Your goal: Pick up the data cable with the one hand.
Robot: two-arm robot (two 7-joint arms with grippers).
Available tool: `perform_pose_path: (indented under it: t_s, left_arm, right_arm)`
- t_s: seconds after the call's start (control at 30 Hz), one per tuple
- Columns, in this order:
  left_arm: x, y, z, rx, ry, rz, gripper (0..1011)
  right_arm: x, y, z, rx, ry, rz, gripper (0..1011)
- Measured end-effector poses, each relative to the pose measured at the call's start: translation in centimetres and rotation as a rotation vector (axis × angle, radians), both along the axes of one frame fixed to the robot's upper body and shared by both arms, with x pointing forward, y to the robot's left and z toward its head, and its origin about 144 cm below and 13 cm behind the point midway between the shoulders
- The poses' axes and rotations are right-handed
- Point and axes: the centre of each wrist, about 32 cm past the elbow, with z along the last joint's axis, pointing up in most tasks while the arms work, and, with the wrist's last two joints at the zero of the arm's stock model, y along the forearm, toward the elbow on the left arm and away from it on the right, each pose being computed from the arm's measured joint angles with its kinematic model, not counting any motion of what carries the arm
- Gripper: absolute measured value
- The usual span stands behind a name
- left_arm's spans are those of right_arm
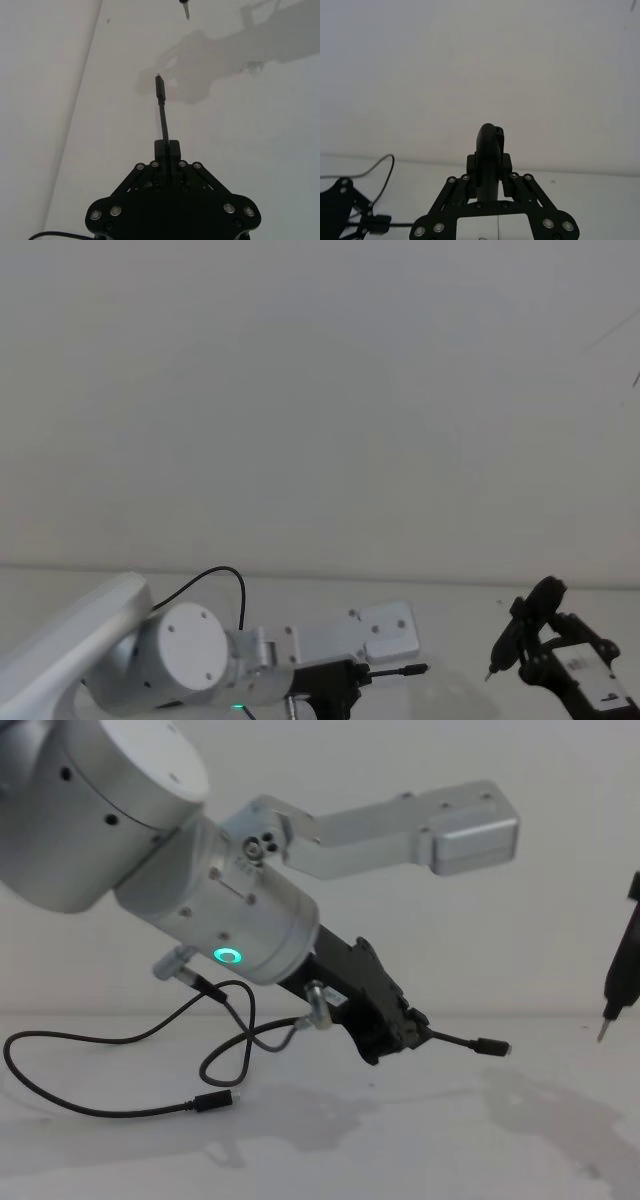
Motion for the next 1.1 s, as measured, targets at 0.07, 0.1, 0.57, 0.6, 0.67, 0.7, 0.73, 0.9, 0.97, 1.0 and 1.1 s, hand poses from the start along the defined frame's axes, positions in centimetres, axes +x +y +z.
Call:
perform_pose_path:
  t_s: [0.07,0.1,0.57,0.6,0.67,0.7,0.73,0.9,0.97,1.0,1.1]
  left_arm:
    - [0.0,0.4,0.1,-0.011,0.01,0.001,40]
    - [0.0,0.8,0.3,-0.022,0.017,0.003,40]
    - [-0.1,3.5,0.8,-0.152,0.08,-0.034,40]
    - [-0.1,3.7,0.8,-0.16,0.082,-0.038,40]
    - [-0.1,4.0,0.8,-0.19,0.089,-0.052,40]
    - [-0.1,4.1,0.8,-0.198,0.09,-0.055,40]
    - [-0.1,4.2,0.8,-0.205,0.091,-0.057,40]
    - [-0.1,4.7,0.8,-0.253,0.095,-0.077,40]
    - [-0.1,4.9,0.8,-0.277,0.095,-0.085,40]
    - [-0.1,4.9,0.8,-0.282,0.095,-0.087,40]
    - [0.0,5.1,0.9,-0.299,0.096,-0.092,40]
  right_arm:
    - [-0.1,-0.1,0.2,0.018,-0.005,-0.002,268]
    - [-0.2,-0.2,0.3,0.036,-0.006,-0.003,268]
    - [-0.6,-0.4,1.6,0.22,-0.027,0.011,268]
    - [-0.6,-0.4,1.7,0.229,-0.027,0.013,268]
    - [-0.6,-0.2,1.9,0.251,-0.023,0.023,268]
    - [-0.6,-0.2,1.9,0.256,-0.024,0.025,268]
    - [-0.5,-0.1,2.0,0.265,-0.022,0.029,268]
    - [-0.5,0.2,2.4,0.303,-0.009,0.049,268]
    - [-0.5,0.4,2.6,0.314,-0.004,0.057,268]
    - [-0.5,0.4,2.7,0.32,0.0,0.063,268]
    - [-0.5,0.5,2.8,0.326,0.006,0.068,268]
